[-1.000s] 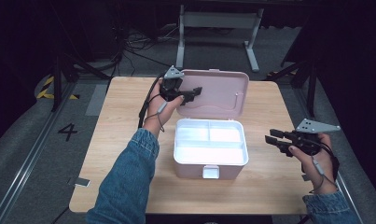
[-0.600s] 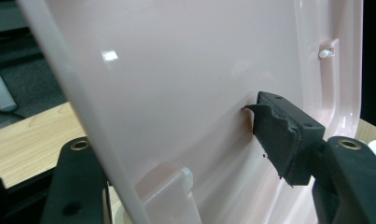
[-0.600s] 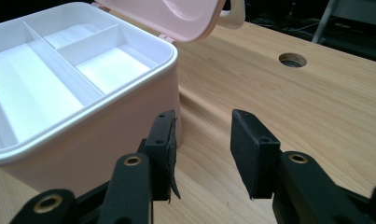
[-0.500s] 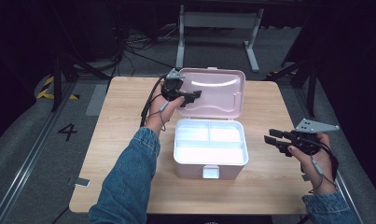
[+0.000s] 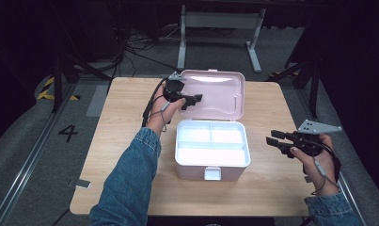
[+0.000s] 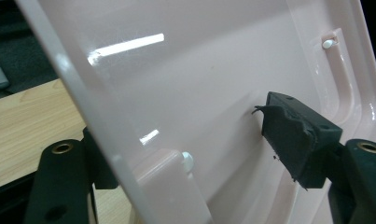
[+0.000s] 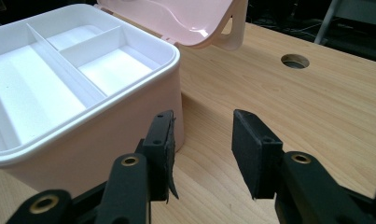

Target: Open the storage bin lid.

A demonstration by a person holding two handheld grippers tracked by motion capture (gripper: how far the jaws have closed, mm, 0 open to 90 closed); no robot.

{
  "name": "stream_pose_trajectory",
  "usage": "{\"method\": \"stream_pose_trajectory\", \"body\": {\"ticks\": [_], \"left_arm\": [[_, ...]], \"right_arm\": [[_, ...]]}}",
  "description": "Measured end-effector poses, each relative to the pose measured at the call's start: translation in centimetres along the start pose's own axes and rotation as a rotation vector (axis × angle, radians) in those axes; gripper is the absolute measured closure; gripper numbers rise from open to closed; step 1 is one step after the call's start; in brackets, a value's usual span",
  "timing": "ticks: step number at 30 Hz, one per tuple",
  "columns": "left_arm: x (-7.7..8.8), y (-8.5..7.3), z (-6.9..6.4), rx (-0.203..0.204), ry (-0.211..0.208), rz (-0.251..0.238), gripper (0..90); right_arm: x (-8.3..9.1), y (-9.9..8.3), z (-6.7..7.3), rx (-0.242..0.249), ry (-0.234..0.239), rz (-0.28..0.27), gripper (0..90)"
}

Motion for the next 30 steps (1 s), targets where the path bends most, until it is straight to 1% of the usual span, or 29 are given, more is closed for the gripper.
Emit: {"method": "stream_pose_trajectory", "body": {"ticks": [1,5,6,7,9,11,12,13,17,18,21,23,26,30], "left_arm": [[0.0,-0.1,0.1,0.001,0.003,0.009,28.4],[0.0,-0.4,0.4,0.009,0.01,0.018,28.6],[-0.1,-0.5,0.5,0.009,0.008,0.013,28.7],[-0.1,-0.6,0.5,0.01,0.012,0.024,28.7],[-0.2,-0.7,0.6,0.014,0.009,0.019,28.5],[-0.2,-0.8,0.7,0.028,0.008,0.028,28.3],[-0.2,-0.9,0.8,0.026,0.01,0.035,28.1],[-0.3,-1.0,0.8,0.033,0.013,0.037,28.2],[-0.3,-1.3,1.0,0.055,0.023,0.071,28.4],[-0.4,-1.3,1.1,0.064,0.026,0.07,28.3],[-0.4,-1.5,1.2,0.069,0.034,0.095,28.1],[-0.5,-1.7,1.4,0.07,0.037,0.094,28.1],[-0.4,-1.9,1.6,0.073,0.039,0.107,28.3],[-0.5,-2.1,1.8,0.092,0.033,0.101,28.5]], "right_arm": [[0.0,0.0,0.0,0.0,0.0,0.0,59.8],[0.0,0.0,0.1,0.001,0.003,0.002,59.5],[-0.1,0.0,0.1,0.001,0.003,0.003,59.5],[-0.1,0.0,0.1,0.001,0.003,0.004,59.5],[-0.1,0.0,0.1,0.001,0.003,0.005,59.5],[-0.2,-0.1,0.1,0.004,0.003,0.007,59.6],[-0.2,-0.1,0.1,0.0,0.006,0.007,59.5],[-0.2,-0.1,0.1,0.0,0.006,0.008,59.5],[-0.2,-0.1,0.1,0.001,0.004,0.011,59.4],[-0.2,-0.1,0.1,0.002,0.006,0.011,59.3],[-0.3,-0.1,0.1,0.0,0.008,0.011,59.2],[-0.4,-0.1,0.1,-0.002,0.009,0.013,59.2],[-0.4,-0.2,0.2,-0.001,0.01,0.017,59.0],[-0.5,-0.3,0.2,-0.004,0.015,0.021,58.8]]}}
Point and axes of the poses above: each handheld gripper's, and its own axes: x roughly backward along the jaws, y roughly out of its top, z roughly to its left, the point moved 3 cm from there along -x, roughly forward along the jaws, and after that the axes turned 5 degrees about -y, right-handed, at the moved point
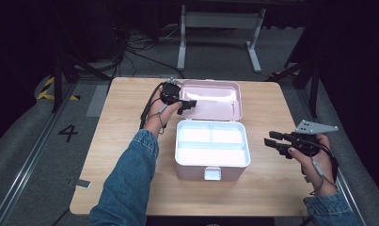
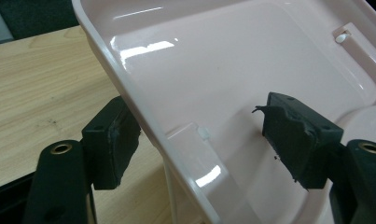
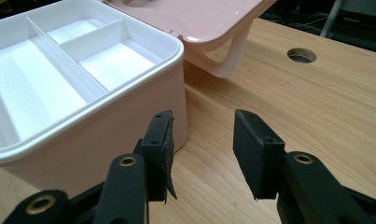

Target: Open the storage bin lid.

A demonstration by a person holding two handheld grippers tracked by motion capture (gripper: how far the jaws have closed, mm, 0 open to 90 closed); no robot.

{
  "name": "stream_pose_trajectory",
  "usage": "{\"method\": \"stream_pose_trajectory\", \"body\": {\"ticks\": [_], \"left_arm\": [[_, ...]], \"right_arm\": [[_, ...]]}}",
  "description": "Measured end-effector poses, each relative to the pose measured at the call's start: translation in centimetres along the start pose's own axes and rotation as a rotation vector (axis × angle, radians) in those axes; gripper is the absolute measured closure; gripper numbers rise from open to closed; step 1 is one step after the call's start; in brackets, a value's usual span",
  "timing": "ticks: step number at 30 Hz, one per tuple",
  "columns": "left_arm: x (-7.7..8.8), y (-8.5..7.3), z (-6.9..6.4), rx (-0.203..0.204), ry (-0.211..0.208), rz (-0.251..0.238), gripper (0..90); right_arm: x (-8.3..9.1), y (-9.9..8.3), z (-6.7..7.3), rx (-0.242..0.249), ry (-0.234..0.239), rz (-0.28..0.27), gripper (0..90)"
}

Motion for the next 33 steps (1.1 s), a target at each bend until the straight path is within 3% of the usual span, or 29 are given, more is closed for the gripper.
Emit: {"method": "stream_pose_trajectory", "body": {"ticks": [10,16,19,26,33], "left_arm": [[-0.1,-0.2,0.2,0.068,0.029,0.031,27.3],[-0.2,-0.4,0.4,0.074,0.045,0.035,25.4],[0.1,-0.3,0.5,0.056,0.06,0.035,24.4],[1.1,0.3,0.1,0.013,0.054,-0.036,21.7],[3.4,1.2,-1.8,-0.053,0.032,-0.096,21.9]], "right_arm": [[-0.2,-0.1,0.1,-0.007,0.007,0.012,57.2],[-0.3,-0.2,0.0,-0.009,0.008,0.014,56.9],[-0.4,-0.2,0.0,-0.012,0.01,0.016,56.7],[-0.6,-0.2,0.0,-0.012,0.012,0.019,54.6],[-1.4,0.2,0.0,0.0,0.023,0.023,52.8]]}}
Point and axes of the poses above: each handheld gripper's, and its own axes: x roughly backward along the jaws, y roughly out of its top, z roughly to its left, the point moved 3 cm from there along -x, roughly forward along the jaws, and after that the axes turned 5 degrees about -y, right-handed, at the moved point
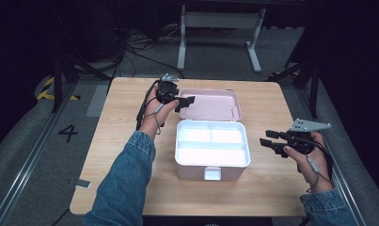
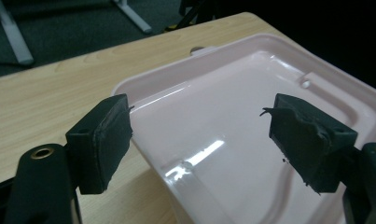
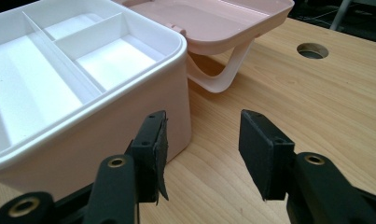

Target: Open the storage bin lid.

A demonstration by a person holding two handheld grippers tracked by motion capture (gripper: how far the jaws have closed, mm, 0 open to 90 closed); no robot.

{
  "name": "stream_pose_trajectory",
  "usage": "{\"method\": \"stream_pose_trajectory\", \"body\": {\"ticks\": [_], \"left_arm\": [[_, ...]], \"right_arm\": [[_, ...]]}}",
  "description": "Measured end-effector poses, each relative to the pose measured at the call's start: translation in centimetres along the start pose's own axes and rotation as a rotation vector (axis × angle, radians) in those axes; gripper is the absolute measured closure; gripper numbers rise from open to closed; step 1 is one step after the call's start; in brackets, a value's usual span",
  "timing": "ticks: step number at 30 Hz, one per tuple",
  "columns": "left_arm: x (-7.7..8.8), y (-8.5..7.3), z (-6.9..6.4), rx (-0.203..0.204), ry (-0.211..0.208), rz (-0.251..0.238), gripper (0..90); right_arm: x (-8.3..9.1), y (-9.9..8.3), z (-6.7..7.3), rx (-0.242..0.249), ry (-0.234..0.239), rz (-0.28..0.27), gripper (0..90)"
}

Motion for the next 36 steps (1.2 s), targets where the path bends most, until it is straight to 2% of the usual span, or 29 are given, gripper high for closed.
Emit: {"method": "stream_pose_trajectory", "body": {"ticks": [3,4,8,16,17,20,22,24,27,31,34,36], "left_arm": [[1.3,0.5,-1.0,-0.024,-0.008,-0.015,21.9],[1.8,0.7,-1.3,-0.044,-0.004,-0.012,21.9],[3.3,1.0,-2.5,-0.075,-0.01,-0.015,21.9],[6.9,0.7,-3.9,-0.119,0.006,-0.023,22.2],[6.9,0.7,-3.9,-0.119,0.006,-0.023,22.1],[8.3,0.3,-4.0,-0.15,0.028,-0.012,22.1],[9.2,-0.2,-4.0,-0.155,0.031,0.0,21.9],[9.8,-0.6,-3.9,-0.148,0.035,0.01,21.6],[10.8,-1.4,-3.4,-0.145,0.075,0.02,21.8],[11.9,-2.6,-3.0,-0.127,0.105,0.033,21.8],[12.6,-3.6,-2.7,-0.136,0.14,0.036,21.8],[12.9,-4.5,-2.6,-0.128,0.146,0.045,21.8]], "right_arm": [[-0.3,0.3,0.0,0.001,0.01,-0.001,52.3],[-0.5,0.4,0.0,0.001,0.015,-0.003,52.3],[-0.9,1.0,-0.2,0.004,0.023,-0.004,52.1],[-1.2,1.5,-0.5,0.002,0.029,-0.009,51.9],[-1.2,1.5,-0.5,0.002,0.029,-0.009,51.9],[-1.1,1.6,-0.4,-0.003,0.031,-0.012,51.9],[-1.0,1.6,-0.5,-0.002,0.026,-0.012,51.9],[-0.8,1.6,-0.6,-0.009,0.024,-0.017,51.9],[-0.5,1.6,-0.8,-0.012,0.018,-0.021,51.6],[-0.1,1.6,-1.0,-0.023,0.015,-0.026,51.2],[0.0,1.5,-1.2,-0.025,0.01,-0.024,51.3],[0.1,1.5,-1.3,-0.025,0.01,-0.024,51.1]]}}
Point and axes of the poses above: each handheld gripper's, and its own axes: x roughly backward along the jaws, y roughly out of its top, z roughly to its left, the point moved 3 cm from there along -x, roughly forward along the jaws, and after that the axes turned 5 degrees about -y, right-handed, at the moved point
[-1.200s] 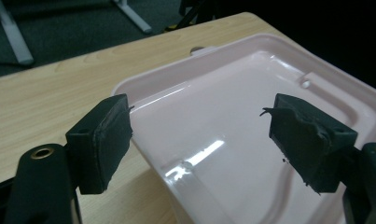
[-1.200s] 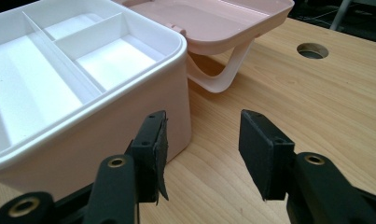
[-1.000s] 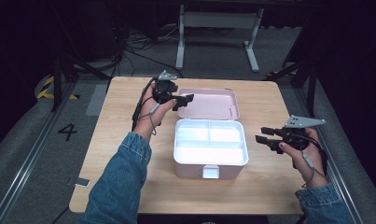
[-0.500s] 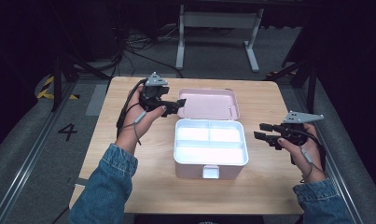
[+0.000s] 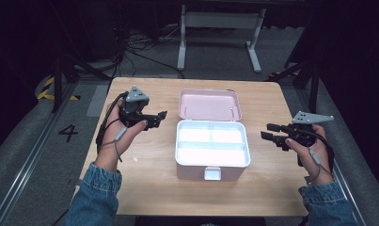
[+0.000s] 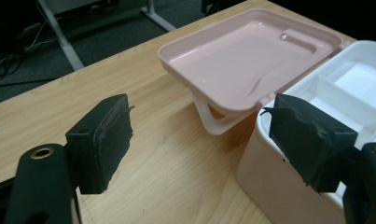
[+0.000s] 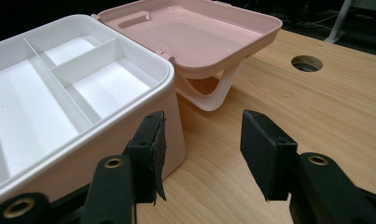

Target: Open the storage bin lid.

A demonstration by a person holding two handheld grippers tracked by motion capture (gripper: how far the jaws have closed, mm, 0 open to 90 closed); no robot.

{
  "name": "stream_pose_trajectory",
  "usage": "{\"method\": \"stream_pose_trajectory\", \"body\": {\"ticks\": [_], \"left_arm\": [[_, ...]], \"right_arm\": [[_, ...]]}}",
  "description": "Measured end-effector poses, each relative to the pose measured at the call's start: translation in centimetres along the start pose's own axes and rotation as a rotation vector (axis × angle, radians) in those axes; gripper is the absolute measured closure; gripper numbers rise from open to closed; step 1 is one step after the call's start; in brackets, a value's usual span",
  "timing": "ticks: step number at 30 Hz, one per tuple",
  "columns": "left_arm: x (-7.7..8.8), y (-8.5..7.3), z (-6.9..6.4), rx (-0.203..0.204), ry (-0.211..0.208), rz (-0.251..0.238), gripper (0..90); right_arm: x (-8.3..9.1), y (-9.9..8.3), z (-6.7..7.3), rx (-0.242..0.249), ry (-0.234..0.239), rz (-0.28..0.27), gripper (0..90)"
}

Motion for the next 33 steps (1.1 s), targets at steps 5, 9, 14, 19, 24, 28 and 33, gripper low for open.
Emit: {"method": "stream_pose_trajectory", "body": {"ticks": [5,9,14,19,24,28,33], "left_arm": [[0.2,-2.3,0.6,0.003,0.029,0.071,21.9],[0.5,-3.9,1.1,0.021,0.043,0.088,21.9],[0.4,-5.4,2.6,0.038,0.108,0.145,22.3],[0.0,-6.8,3.0,0.065,0.096,0.204,22.1],[-0.4,-7.7,2.8,0.062,0.092,0.271,22.0],[-0.7,-8.1,2.7,0.061,0.074,0.298,22.1],[-0.9,-8.3,2.3,0.087,0.0,0.301,22.1]], "right_arm": [[0.0,-0.1,-0.1,-0.007,0.006,0.017,49.7],[0.0,-0.2,-0.3,-0.02,-0.001,0.033,49.7],[0.0,-0.6,-0.7,-0.028,-0.012,0.052,49.7],[0.0,-0.9,-1.0,-0.037,-0.017,0.072,49.4],[-0.1,-1.2,-1.2,-0.046,-0.022,0.092,49.2],[-0.1,-1.3,-1.2,-0.053,-0.021,0.1,48.7],[-0.1,-1.4,-1.3,-0.058,-0.02,0.103,48.4]]}}
Point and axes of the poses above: each handheld gripper's, and its own axes: x roughly backward along the jaws, y roughly out of its top, z roughly to its left, the point moved 3 cm from there along -x, roughly forward along the jaws, and after that the axes turned 5 degrees about -y, right-handed, at the moved point
